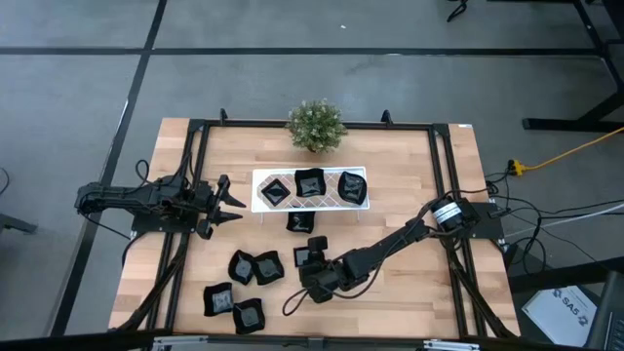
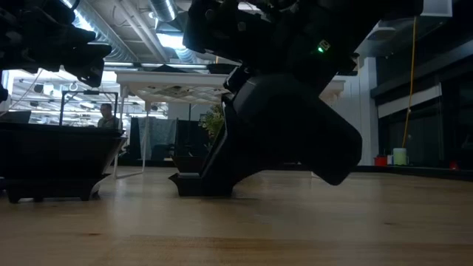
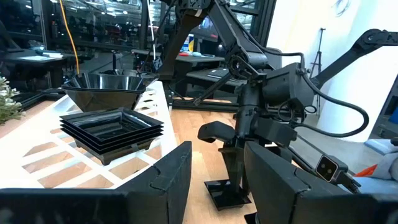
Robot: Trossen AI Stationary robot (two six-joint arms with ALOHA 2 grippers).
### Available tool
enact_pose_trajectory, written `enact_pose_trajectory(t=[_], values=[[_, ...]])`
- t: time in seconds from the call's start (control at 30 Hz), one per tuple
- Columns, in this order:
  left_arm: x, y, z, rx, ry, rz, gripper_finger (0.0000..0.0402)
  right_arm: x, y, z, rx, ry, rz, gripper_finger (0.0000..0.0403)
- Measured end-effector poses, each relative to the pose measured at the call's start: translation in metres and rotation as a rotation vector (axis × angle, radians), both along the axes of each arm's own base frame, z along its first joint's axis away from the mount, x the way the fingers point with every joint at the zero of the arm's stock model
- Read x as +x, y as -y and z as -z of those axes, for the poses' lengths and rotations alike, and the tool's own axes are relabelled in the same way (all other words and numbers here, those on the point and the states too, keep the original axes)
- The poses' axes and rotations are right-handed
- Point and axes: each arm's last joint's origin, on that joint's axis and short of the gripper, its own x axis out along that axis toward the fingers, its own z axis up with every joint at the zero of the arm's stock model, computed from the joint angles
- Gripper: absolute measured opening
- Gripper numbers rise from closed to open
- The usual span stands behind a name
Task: Pick & Place Mini shaped plates
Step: Stack the black square plate on top of the black square plate on the shelf
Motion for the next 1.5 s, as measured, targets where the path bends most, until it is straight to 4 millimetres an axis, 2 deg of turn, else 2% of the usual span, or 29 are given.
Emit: enact_pose_trajectory(t=[0.37,0.67,1.27,1.5], values=[[0.0,0.0,0.0,0.0,0.0,0.0,0.0143,0.0,0.0,0.0,-0.004,0.0,0.005,0.0008],[0.0,0.0,0.0,0.0,0.0,0.0,0.0143,0.0,0.0,-0.002,-0.004,-0.001,0.003,0.0004],[0.0,0.0,0.0,0.0,0.0,0.0,0.0143,0.007,-0.005,-0.034,-0.005,-0.044,-0.02,0.0001],[0.0,0.0,0.0,0.0,0.0,0.0,0.0143,0.002,-0.006,-0.075,0.005,0.063,-0.073,0.0001]])
